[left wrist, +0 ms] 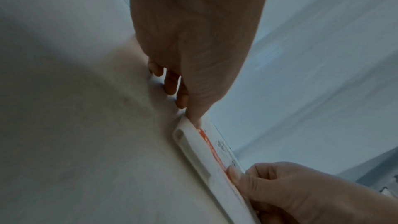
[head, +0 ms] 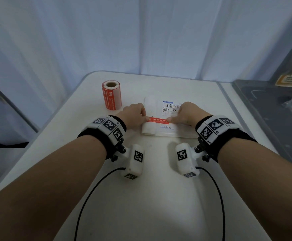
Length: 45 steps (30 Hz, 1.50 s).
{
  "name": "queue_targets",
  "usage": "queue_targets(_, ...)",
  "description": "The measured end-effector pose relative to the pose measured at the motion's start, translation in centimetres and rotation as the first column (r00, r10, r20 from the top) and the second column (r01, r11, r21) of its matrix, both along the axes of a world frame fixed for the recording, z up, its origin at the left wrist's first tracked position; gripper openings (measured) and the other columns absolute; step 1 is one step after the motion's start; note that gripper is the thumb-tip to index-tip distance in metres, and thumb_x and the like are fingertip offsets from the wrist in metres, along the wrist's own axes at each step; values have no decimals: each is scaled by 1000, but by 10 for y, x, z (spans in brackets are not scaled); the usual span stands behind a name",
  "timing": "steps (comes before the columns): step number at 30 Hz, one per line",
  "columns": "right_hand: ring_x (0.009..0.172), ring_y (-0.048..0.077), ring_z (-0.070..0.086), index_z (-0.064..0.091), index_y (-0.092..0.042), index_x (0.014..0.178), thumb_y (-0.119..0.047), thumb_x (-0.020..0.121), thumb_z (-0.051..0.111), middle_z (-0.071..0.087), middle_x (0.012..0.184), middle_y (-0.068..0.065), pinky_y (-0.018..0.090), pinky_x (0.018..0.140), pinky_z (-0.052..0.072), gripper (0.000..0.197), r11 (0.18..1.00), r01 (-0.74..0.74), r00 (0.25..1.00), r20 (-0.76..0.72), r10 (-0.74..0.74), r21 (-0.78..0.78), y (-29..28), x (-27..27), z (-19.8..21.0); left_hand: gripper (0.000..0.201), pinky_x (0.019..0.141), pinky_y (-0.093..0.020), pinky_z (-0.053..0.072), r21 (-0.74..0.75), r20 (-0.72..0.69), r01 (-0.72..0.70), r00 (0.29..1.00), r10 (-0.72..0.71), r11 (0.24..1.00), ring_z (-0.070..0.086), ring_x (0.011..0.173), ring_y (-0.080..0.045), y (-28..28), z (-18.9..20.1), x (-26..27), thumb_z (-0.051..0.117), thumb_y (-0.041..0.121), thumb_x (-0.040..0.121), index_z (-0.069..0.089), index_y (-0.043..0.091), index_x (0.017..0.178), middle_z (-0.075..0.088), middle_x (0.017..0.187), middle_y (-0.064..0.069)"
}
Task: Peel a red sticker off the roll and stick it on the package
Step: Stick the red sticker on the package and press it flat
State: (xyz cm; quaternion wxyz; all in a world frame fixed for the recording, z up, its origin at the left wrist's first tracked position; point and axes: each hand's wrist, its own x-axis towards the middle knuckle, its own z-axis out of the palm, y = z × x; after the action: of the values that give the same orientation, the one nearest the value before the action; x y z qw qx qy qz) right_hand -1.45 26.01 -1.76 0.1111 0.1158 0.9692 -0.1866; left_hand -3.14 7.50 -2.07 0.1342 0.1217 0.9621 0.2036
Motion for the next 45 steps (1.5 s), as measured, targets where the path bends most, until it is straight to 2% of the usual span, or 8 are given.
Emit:
queue_targets(4,95,20,54,65,-11,92,-20,83,65,60,99,5,22,78,38,12,996,-71,985,-161,63,-48,1,17,4,32,104,-36,38,17,-194,86,978,-81,996,48,123,-28,-4,2,9,47,14,92,53,14,124,52,132,-9)
queue_targets(6,110,22,57,66,-13,113,-12,86,55,64,115,5,23,90,39,29,987,-156,962,-232,143,-36,-5,27,10,49,116,-35,24,-119,-236,233,938,-255,965,33,141,-23,-5,4,15,37,3,93,43,15,140,37,151,-4)
queue_targets(9,98,27,53,65,-23,107,-14,87,48,62,97,4,31,91,44,27,916,-400,909,-107,402,39,-19,37,10,63,121,-39,7,-438,-79,408,870,-487,801,12,150,-18,-2,3,26,28,-1,93,16,17,152,13,162,1)
queue_targets(15,124,34,39,30,-29,148,-27,97,37,39,134,18,38,109,33,52,829,-467,884,131,449,309,-27,47,12,66,121,-44,5,-545,0,377,893,-450,749,9,150,-17,3,14,39,26,0,92,8,17,153,5,163,4)
queue_targets(25,127,36,39,45,-15,139,-23,97,39,34,141,15,34,111,29,44,861,-451,892,153,426,233,-17,55,17,67,120,-47,4,-461,57,353,927,-370,814,6,151,-19,-16,11,39,22,-1,93,6,23,153,3,163,8)
queue_targets(29,124,33,45,60,-5,121,-20,95,42,46,130,17,35,107,36,35,899,-416,909,82,408,134,-11,54,16,58,113,-46,30,-539,-133,242,922,-365,807,32,140,-27,-26,15,37,31,2,91,38,21,145,33,155,1)
queue_targets(37,134,38,26,20,-51,145,-31,96,33,28,144,15,51,114,24,55,889,-420,905,161,394,182,-25,52,16,67,105,-46,26,-538,-178,162,938,-299,827,30,131,-30,-13,9,46,32,10,90,18,44,147,32,145,-4)
queue_targets(45,131,34,36,44,-28,142,-29,98,36,33,141,17,37,114,27,45,897,-407,912,135,387,174,-16,54,16,65,107,-42,28,-548,-108,241,929,-353,801,33,135,-25,-9,9,41,32,5,90,25,31,149,33,150,0)
